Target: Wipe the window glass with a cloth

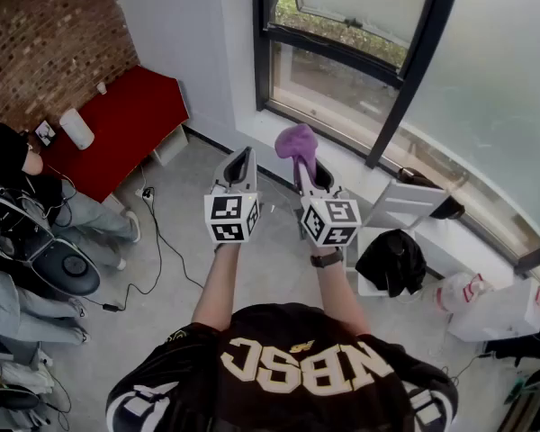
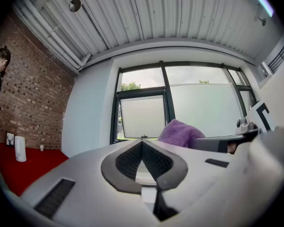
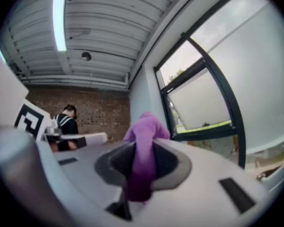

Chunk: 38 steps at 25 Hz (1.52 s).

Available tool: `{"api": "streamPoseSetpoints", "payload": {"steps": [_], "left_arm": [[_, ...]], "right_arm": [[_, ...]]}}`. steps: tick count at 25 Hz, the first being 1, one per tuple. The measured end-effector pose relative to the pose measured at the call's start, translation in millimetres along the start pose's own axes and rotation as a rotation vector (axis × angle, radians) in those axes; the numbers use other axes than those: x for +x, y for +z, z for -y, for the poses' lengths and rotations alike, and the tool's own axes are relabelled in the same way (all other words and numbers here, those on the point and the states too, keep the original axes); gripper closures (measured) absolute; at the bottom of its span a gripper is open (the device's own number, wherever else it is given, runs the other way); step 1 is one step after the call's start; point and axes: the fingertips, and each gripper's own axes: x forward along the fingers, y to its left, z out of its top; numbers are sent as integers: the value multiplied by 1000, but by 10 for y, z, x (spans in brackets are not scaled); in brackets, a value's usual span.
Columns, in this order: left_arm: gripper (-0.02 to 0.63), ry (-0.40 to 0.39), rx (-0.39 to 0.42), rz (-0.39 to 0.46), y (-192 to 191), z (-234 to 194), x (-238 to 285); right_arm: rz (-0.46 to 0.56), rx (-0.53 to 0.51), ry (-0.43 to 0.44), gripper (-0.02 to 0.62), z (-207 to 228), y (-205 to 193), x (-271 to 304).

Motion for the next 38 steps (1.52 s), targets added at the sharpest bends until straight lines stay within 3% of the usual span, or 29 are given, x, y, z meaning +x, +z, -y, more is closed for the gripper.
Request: {"api": "streamPoseSetpoints", "payload": {"steps": [8,12,16,21,26,32,38], "left_arm": [[591,-10,-13,-37,-284,244,276],[591,-54,11,-83,-501,411,492],[591,-61,2,-94,-675,320,713],[591,-58,-27,-115,-965,-34,1309],[591,-101,-47,-101,-1090,-460,2255],[591,-109,-65,-90,-1022,-1334,3467],[591,-133,-116,-72,-1075,-1925,4298]], "right_arm": [[-37,44,-14,515,445,-245,-12],[-51,84,-51,515,777,-369,75],[-69,93,-45,515,890,-522,318],[-116,94,-47,515,1085,-833,881],[-149,130,-114,515,1485,-1029,1776],[-145,118,-134,515,1695,-915,3113],[-139,118,-181,515,2024,-887,4097]]}}
